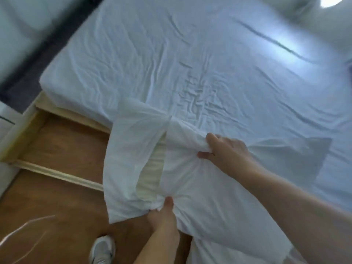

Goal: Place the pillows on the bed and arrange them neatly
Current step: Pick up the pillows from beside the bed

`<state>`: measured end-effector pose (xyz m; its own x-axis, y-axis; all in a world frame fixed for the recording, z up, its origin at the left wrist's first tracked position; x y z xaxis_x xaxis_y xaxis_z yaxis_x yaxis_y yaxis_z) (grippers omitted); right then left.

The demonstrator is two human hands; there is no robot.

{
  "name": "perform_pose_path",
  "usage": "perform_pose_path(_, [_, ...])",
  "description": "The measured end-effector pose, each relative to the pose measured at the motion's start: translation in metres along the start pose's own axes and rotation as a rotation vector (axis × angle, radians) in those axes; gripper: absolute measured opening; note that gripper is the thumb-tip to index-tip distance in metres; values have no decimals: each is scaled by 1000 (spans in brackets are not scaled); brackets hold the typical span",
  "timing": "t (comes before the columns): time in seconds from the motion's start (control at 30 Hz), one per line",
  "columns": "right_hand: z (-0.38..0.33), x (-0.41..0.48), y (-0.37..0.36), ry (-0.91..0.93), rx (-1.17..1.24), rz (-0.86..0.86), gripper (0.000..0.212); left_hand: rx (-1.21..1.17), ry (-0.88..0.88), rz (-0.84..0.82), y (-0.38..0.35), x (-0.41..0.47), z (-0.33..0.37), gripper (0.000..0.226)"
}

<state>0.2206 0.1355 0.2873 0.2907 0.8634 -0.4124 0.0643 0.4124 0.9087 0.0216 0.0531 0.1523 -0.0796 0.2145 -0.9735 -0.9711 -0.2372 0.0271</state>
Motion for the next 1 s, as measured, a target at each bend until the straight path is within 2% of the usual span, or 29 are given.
perform_pose_path(0.13, [50, 51, 149, -159, -94, 255, 55, -33, -77, -338, -106, -81, 103, 29])
perform_pose_path(0.2, [69, 67, 198, -259, -121, 296, 65, 21, -106, -546, -149, -121, 149, 28])
perform_pose_path(0.27, [78, 69, 219, -296, -114, 279, 67, 125, -192, -687, -175, -155, 183, 32])
perform_pose_path(0.33, [83, 58, 213, -296, -77, 250, 64, 208, -273, -757, -189, -173, 197, 40])
perform_pose_path(0.43, [95, 25, 163, -290, -45, 142, 62, 393, -290, -760, -192, -173, 179, 44])
perform_pose_path(0.5, [112, -6, 114, -338, 15, 26, 61, 526, -261, -738, -187, -157, 145, 31])
perform_pose_path(0.57, [133, -42, 60, -409, 82, -93, 61, 629, -220, -679, -179, -137, 104, 26])
perform_pose_path(0.67, [166, -101, -22, -530, 201, -249, 61, 782, -145, -595, -163, -101, 34, 33])
perform_pose_path(0.73, [187, -137, -78, -621, 260, -318, 63, 865, -113, -567, -155, -77, -11, 39])
perform_pose_path(0.87, [219, -202, -197, -801, 487, -398, 69, 1051, -53, -517, -145, -21, -105, 27])
perform_pose_path(0.9, [224, -215, -230, -841, 547, -397, 70, 1097, -43, -508, -145, -1, -131, 32])
perform_pose_path(1.0, [237, -248, -334, -933, 681, -388, 84, 1227, -48, -456, -144, 67, -209, 67])
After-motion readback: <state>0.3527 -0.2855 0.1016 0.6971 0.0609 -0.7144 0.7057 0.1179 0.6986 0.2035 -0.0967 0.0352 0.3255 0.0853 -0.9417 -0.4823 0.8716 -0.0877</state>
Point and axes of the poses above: each hand's wrist, its own x-axis towards the middle knuckle, its own y-axis out of the back of the hand, z = x × y, the point moved 4 cm from there along x, towards the middle knuckle, and after that the axes turned 2 degrees about y, right-handed, at the moved point
